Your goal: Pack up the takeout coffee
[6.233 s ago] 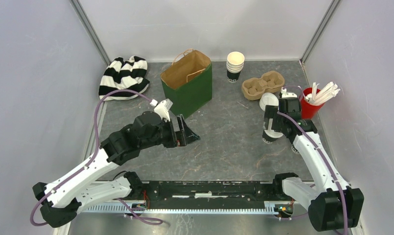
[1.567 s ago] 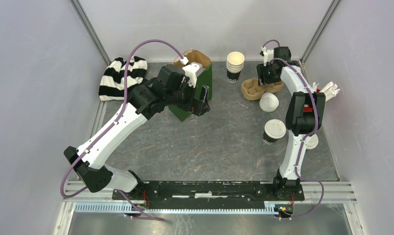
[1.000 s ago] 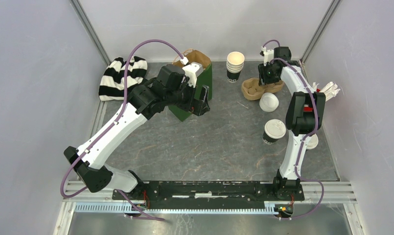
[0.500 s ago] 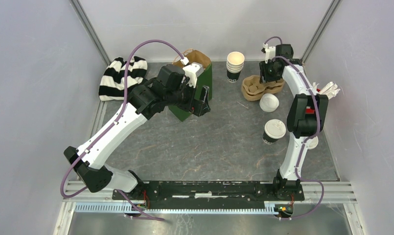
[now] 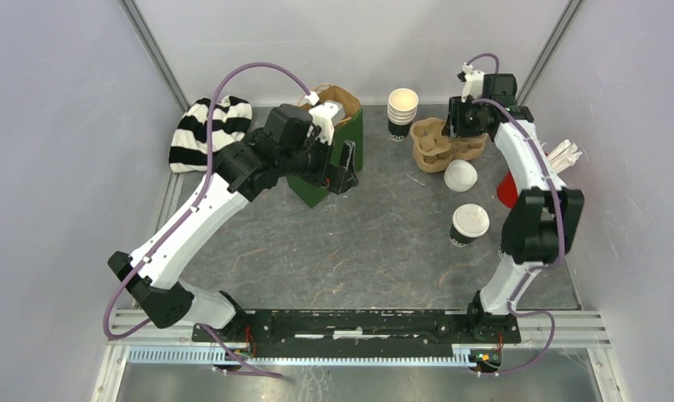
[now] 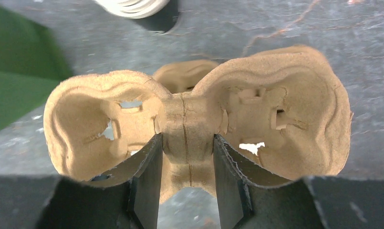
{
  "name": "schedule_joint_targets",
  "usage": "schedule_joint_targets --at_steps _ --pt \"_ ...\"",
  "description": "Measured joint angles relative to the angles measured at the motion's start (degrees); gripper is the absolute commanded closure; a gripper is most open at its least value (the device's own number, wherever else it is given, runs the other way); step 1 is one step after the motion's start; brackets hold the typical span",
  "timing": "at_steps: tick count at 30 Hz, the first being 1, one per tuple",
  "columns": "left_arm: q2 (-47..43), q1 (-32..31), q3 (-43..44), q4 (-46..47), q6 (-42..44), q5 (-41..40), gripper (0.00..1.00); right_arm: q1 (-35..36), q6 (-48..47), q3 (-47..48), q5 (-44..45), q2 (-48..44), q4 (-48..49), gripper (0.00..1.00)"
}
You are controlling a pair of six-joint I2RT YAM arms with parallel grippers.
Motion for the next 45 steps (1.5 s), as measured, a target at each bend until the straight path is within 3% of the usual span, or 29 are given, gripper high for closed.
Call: schedule_joint_targets --at_steps 3,9,13,18,24,32,39,45 --pt "1.1 0.7 3.8 -1.4 -0.2 0.0 0.01 2.0 3.1 -7.0 -2.1 -9.2 1.9 0.66" --pt "4.0 3.2 9.5 -1.1 -4.5 0.7 0.14 12.3 8.3 -19.3 -3.7 -25.5 7.9 0.66" --pt "5.7 3.8 9.5 -1.0 -8.5 3.1 0.23 21.0 12.3 -27.5 -0.5 -33.7 10.5 0.67" --pt "6.3 3.8 6.6 0.4 -13.9 4.8 0.25 27.9 19.0 -33.9 6.5 -40.8 12.2 0.67" --pt "2.6 3.8 -5.2 7.4 -22.6 7.6 0.29 29.4 27.3 -34.2 11.5 -44.1 14.8 0.68" --pt "-1.9 3.8 -15.3 21.7 -34.3 10.5 0.45 30.0 33.7 -34.2 12.3 -44.1 16.1 0.69" --pt "-4.0 3.8 -15.9 25.9 -37.0 9.2 0.55 30.1 34.9 -34.2 11.8 -44.0 16.9 0.69" --pt "-5.1 3.8 -16.0 27.7 -37.5 8.1 0.72 30.3 35.1 -34.2 11.3 -43.6 17.3 0.69"
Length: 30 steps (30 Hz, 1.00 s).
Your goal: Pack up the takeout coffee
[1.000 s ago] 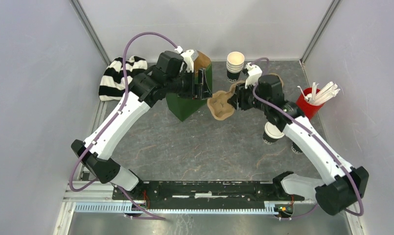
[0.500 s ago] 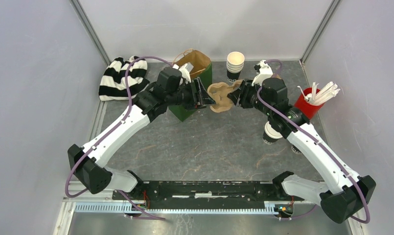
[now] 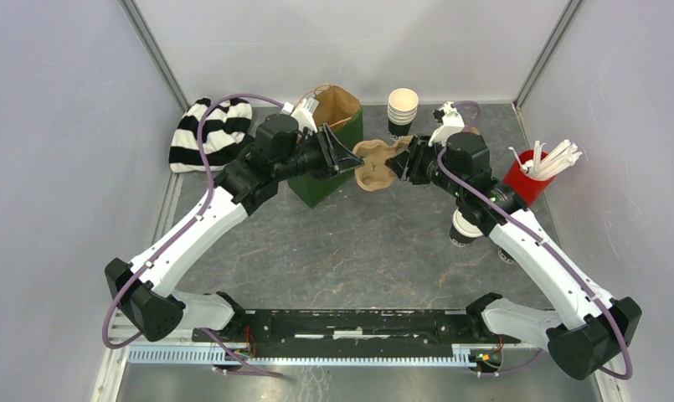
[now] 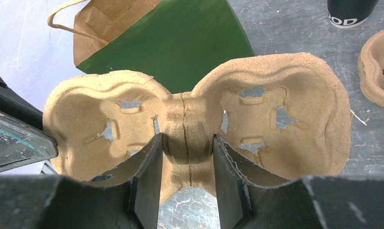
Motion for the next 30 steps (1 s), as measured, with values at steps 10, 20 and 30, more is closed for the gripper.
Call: schedule_joint_targets --at_steps 10,20,30 --pt "0.0 0.0 -0.2 0.1 -0.8 -0.6 0.98 0.0 -0.3 0.8 0.0 0.7 -0.5 0.25" --pt "-2.4 1.5 -2.0 0.9 -0.8 2.1 0.98 -20.7 -11.3 7.4 -23.5 4.1 -7.1 0.17" --pt "-7.3 7.4 -4.1 0.9 -1.6 7.3 0.98 -31.6 3.0 -9.9 -47.9 2.1 8.7 0.26"
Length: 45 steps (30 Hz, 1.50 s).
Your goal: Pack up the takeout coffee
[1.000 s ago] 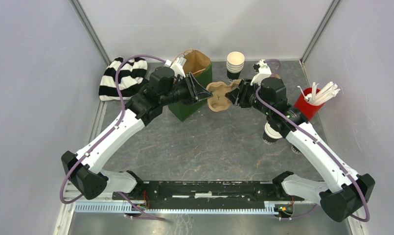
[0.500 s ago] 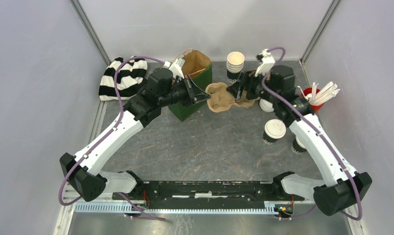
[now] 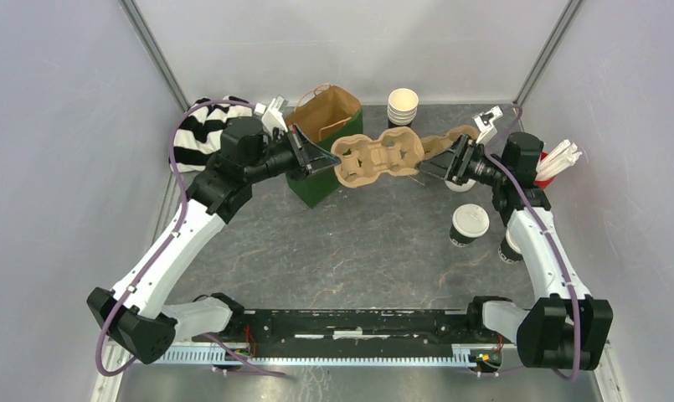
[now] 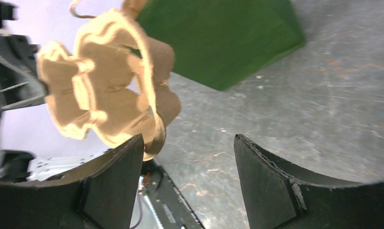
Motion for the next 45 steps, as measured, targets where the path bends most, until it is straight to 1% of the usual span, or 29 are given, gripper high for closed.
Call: schedule_joint_targets --at_steps 5,10,13,16,19,22,25,32,34,37,42,43,45 --pt "-1.0 2.9 -1.2 0.0 -0.2 3.2 0.98 0.0 13.4 -3.9 -5.9 -0.1 15.0 0.28" --pt "-1.8 5.5 -2.1 0.0 -0.9 6.1 0.98 0.0 20.8 -4.8 -8.1 0.0 22.6 0.36" --pt "-1.9 6.1 -2.3 0.0 -1.0 7.6 0.98 0.0 22.7 -4.8 -8.3 0.8 24.9 0.40" --pt "-1.9 6.2 -2.4 0.1 -1.0 9.2 0.98 0.0 23.8 -4.6 -8.5 2.3 25.8 0.46" --pt "-1.9 6.2 -2.6 0.1 -1.0 10.4 0.98 0.0 25.0 -4.6 -8.4 3.7 26.6 0.54" --pt "-1.9 6.3 -2.6 0.1 -1.0 11.3 0.98 0.0 27.4 -4.6 -8.3 4.5 29.0 0.57" --pt "-1.9 6.4 -2.6 0.2 -1.0 12.1 0.98 0.0 29.6 -4.6 -8.3 4.6 31.7 0.63" --pt "-1.9 6.8 -2.7 0.3 -1.0 13.1 0.98 0.4 31.9 -5.1 -8.3 4.5 34.9 0.68" --pt "-1.9 7.0 -2.8 0.5 -1.0 13.2 0.98 0.6 32.5 -5.6 -8.3 4.4 35.3 0.68" --pt "-1.9 7.2 -3.2 0.9 -1.0 13.3 0.98 0.8 33.0 -6.5 -8.3 4.3 35.6 0.65" --pt "-1.9 7.7 -4.0 1.1 -1.0 13.4 0.98 0.8 33.4 -7.3 -8.3 4.0 35.9 0.66" --pt "-1.9 7.7 -4.2 1.3 -1.1 13.4 0.98 0.8 33.6 -7.5 -8.3 3.9 36.1 0.67" --pt "-1.9 7.9 -4.3 1.4 -1.1 13.5 0.98 0.8 34.1 -7.6 -8.3 3.8 36.8 0.76"
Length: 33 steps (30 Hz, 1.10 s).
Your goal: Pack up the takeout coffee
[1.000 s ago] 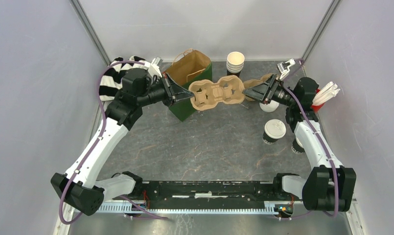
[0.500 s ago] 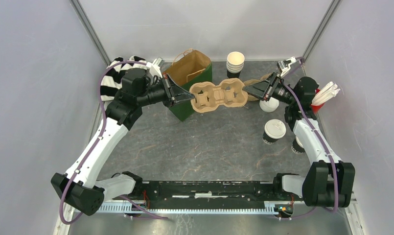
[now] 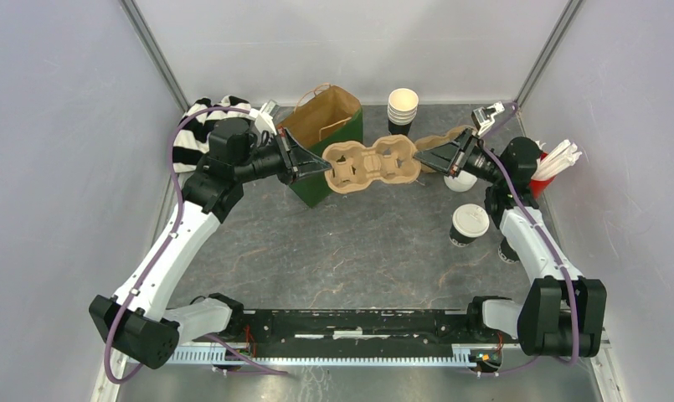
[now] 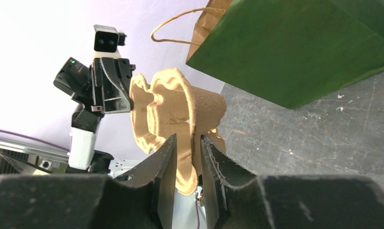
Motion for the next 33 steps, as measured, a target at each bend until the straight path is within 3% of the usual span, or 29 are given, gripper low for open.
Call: schedule_joint_targets --at_steps 3,5,9,12,16,20,23,25,28,31,33 --pt "0.0 0.1 -0.2 0.0 -0.2 0.0 0.98 0.0 1.2 -0.1 0.0 0.0 1.9 0.87" --pt "0.0 0.1 -0.2 0.1 -0.2 0.0 0.98 0.0 1.7 -0.2 0.0 0.0 2.8 0.89" --pt "-0.2 0.1 -0.3 0.5 -0.6 0.0 0.98 0.3 2.6 -0.4 0.0 0.0 4.3 0.77" --pt "-0.4 0.1 -0.4 0.9 -0.9 0.0 0.98 0.5 2.9 -0.4 0.0 0.0 4.9 0.77" --pt "-0.7 0.1 -0.8 1.5 -1.1 0.1 0.98 0.7 2.9 -0.4 0.0 0.1 5.3 0.84" --pt "-0.9 0.2 -1.3 2.1 -1.3 0.1 0.98 0.9 3.0 -0.4 0.0 0.5 5.9 1.00" --pt "-0.9 0.2 -1.4 2.4 -1.7 0.1 0.97 0.9 3.0 -0.4 0.0 1.0 5.9 1.00" --pt "-0.9 0.2 -1.4 2.4 -1.7 0.0 0.79 0.9 2.5 -0.4 0.1 1.0 5.6 1.00" --pt "-1.2 0.1 -1.4 1.6 -1.6 -0.6 0.35 1.0 -3.3 1.5 0.6 1.0 -0.4 1.00" --pt "-1.7 0.1 -0.3 -3.7 0.3 -3.6 0.13 1.3 -13.8 7.7 3.4 1.0 -14.5 1.00" --pt "-1.8 0.2 2.3 -10.1 2.4 -7.5 0.11 1.4 -21.5 12.7 6.5 0.1 -24.9 1.00"
